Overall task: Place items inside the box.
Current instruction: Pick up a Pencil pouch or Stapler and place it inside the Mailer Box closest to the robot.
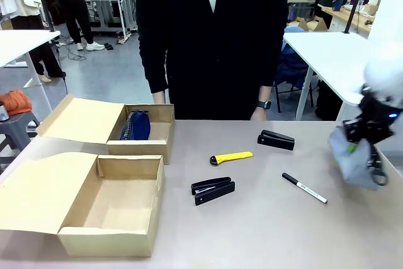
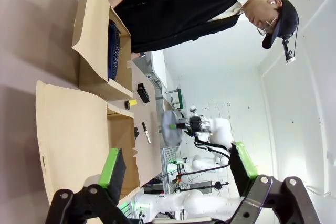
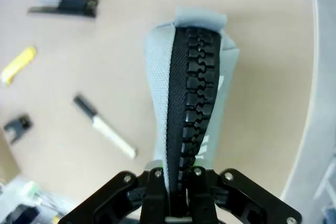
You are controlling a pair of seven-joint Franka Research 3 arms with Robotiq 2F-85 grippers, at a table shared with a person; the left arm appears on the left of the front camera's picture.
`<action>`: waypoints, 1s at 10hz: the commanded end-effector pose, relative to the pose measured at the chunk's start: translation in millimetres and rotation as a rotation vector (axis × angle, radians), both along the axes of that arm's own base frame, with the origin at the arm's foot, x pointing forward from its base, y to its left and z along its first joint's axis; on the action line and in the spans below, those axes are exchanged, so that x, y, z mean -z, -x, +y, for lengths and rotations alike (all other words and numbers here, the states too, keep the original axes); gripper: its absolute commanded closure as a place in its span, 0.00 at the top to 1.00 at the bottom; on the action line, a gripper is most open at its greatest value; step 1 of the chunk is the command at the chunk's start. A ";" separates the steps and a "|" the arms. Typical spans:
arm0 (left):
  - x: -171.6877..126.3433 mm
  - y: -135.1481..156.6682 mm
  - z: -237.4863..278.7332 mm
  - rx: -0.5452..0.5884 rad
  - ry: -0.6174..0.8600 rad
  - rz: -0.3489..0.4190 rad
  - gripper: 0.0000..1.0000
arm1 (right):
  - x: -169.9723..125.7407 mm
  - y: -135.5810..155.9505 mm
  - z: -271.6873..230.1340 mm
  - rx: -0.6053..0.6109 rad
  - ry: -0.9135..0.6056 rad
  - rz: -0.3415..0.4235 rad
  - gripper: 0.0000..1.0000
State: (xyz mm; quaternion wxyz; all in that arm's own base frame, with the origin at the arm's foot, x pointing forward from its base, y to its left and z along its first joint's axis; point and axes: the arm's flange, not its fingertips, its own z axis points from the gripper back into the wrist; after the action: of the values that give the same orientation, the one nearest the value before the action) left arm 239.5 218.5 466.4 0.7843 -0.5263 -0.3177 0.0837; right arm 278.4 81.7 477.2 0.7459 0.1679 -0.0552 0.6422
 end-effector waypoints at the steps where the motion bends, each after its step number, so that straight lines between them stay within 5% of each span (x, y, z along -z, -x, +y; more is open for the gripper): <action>1: -0.8 -0.1 -0.8 0.004 0.008 -0.034 1.00 | -3.5 92.3 14.5 0.108 0.049 -0.114 0.00; 2: -0.8 -0.1 -0.8 0.004 0.008 -0.034 1.00 | -6.0 94.0 11.4 0.153 0.067 -0.211 0.00; 3: -0.8 -0.1 -0.8 0.004 0.008 -0.034 1.00 | -33.0 30.4 7.0 0.057 0.009 -0.052 0.00; 5: -0.8 -0.1 -0.8 0.004 0.008 -0.034 1.00 | -33.0 30.4 7.0 0.057 0.009 -0.052 0.00; 6: -0.8 -0.1 -0.8 0.004 0.008 -0.034 1.00 | -53.0 54.4 10.3 0.088 0.011 -0.107 0.06; 7: -0.8 -0.1 -0.8 0.004 0.008 -0.034 1.00 | -45.8 47.3 22.0 -0.037 -0.052 -0.046 0.06; 9: -0.8 -0.1 -0.8 0.004 0.008 -0.034 1.00 | -42.6 36.8 90.3 0.197 -0.005 0.119 0.06; 10: -0.8 -0.1 -0.8 0.004 0.008 -0.034 1.00 | -39.5 33.9 129.1 0.349 0.040 0.127 0.06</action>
State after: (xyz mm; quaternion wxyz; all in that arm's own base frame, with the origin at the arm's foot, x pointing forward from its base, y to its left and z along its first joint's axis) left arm 239.6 218.8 465.9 0.7840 -0.5269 -0.3174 0.0839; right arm 233.5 166.8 508.1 0.8027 0.1845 -0.0364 0.5659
